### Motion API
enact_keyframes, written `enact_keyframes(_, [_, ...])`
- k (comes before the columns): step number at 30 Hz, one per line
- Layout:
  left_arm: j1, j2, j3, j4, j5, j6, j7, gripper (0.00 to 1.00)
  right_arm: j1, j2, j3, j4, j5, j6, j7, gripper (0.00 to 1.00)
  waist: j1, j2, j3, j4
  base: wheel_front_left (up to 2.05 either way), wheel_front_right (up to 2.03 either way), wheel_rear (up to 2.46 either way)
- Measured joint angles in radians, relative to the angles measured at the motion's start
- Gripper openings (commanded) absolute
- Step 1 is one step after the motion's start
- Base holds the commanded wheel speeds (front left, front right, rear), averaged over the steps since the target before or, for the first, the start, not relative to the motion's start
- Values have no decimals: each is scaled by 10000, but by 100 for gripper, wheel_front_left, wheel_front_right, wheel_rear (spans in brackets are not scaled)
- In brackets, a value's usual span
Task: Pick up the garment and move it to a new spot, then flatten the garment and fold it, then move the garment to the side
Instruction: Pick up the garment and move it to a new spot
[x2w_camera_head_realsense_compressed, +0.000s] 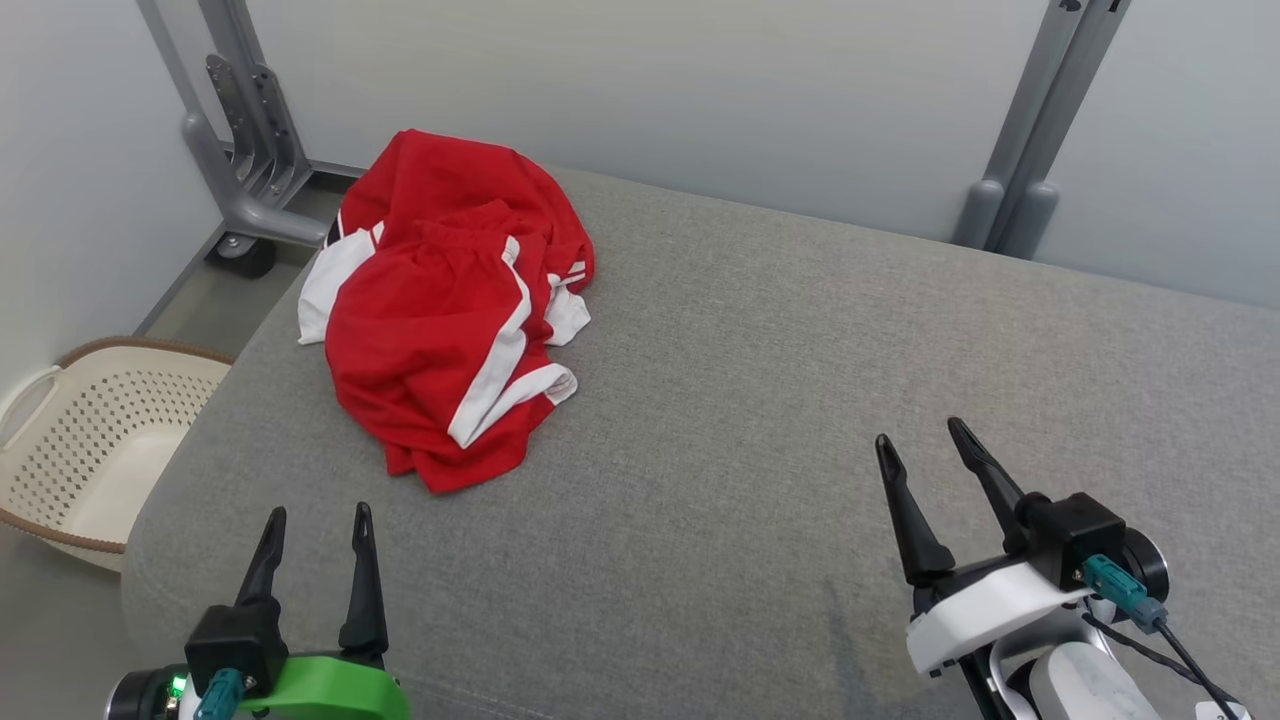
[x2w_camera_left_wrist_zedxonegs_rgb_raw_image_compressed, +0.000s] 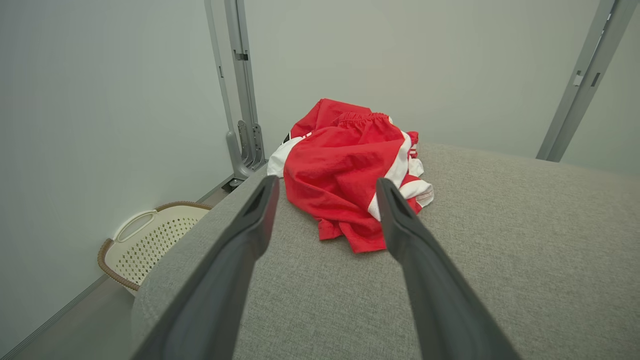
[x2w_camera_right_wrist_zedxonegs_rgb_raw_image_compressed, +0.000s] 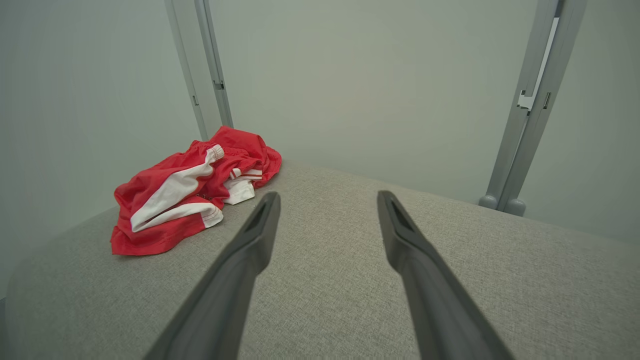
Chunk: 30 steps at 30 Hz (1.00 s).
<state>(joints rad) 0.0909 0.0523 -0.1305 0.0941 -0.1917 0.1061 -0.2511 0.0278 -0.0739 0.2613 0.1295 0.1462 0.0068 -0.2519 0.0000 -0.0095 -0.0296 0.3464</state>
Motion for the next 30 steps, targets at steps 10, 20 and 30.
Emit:
enact_keyframes(10, [-1463,257,155,309,-293,-188,410,100,-352,-211,31,31,-251,104,0,100,0,0,200,-557,0,0,0])
enact_keyframes(20, [-3659,621,755,984,-625,-311,1509,100,-1014,-368,35,-232,-403,192,0,100,0,0,817,-1133,0,0,0])
enact_keyframes(30, [-5113,709,986,2234,-853,-295,2347,100,-1632,-648,-13,-550,-571,282,-27,100,0,0,1754,-1770,0,0,0])
